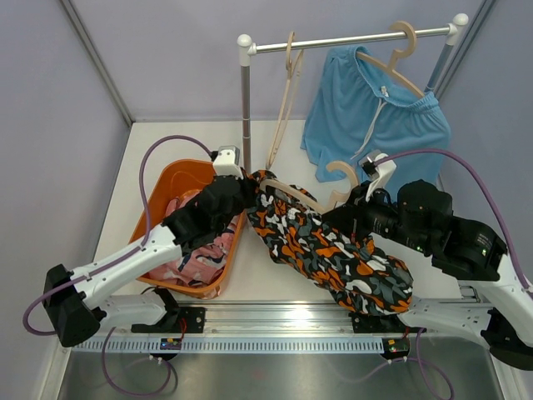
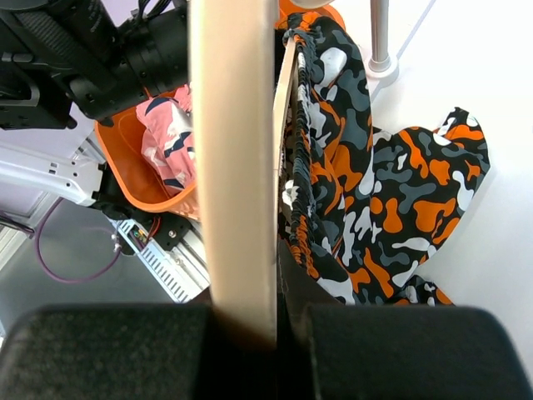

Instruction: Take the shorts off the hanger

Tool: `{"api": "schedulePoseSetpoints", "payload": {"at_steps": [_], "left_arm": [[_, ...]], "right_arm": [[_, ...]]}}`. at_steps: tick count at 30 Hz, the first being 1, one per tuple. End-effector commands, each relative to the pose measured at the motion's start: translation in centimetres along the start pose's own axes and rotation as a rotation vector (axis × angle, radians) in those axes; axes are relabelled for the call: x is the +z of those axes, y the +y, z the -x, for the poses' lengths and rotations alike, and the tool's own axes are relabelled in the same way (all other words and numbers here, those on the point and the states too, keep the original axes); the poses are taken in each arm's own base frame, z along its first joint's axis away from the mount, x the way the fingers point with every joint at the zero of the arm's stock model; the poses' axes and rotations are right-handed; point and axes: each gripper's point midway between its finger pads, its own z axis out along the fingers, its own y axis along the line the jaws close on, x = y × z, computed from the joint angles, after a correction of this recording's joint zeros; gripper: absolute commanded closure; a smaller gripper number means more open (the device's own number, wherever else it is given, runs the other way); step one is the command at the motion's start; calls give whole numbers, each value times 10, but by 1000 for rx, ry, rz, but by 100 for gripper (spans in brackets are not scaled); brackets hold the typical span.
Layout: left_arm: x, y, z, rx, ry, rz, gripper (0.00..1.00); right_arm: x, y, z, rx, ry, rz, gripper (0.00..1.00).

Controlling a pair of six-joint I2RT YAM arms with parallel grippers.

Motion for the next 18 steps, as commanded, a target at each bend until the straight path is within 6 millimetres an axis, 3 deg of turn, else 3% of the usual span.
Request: {"api": "schedulePoseSetpoints", "payload": {"at_steps": [1, 9, 18], "left_arm": [[13, 39, 7, 59, -24, 153, 100], [16, 36, 0, 80, 22, 113, 100], [10, 15, -15, 56, 68, -33, 100]], "right_arm": [[-29, 21, 14, -8, -65, 123, 100], [-48, 18, 26, -19, -131, 122, 100], [-52, 9, 45, -3, -231, 70, 100]]}}
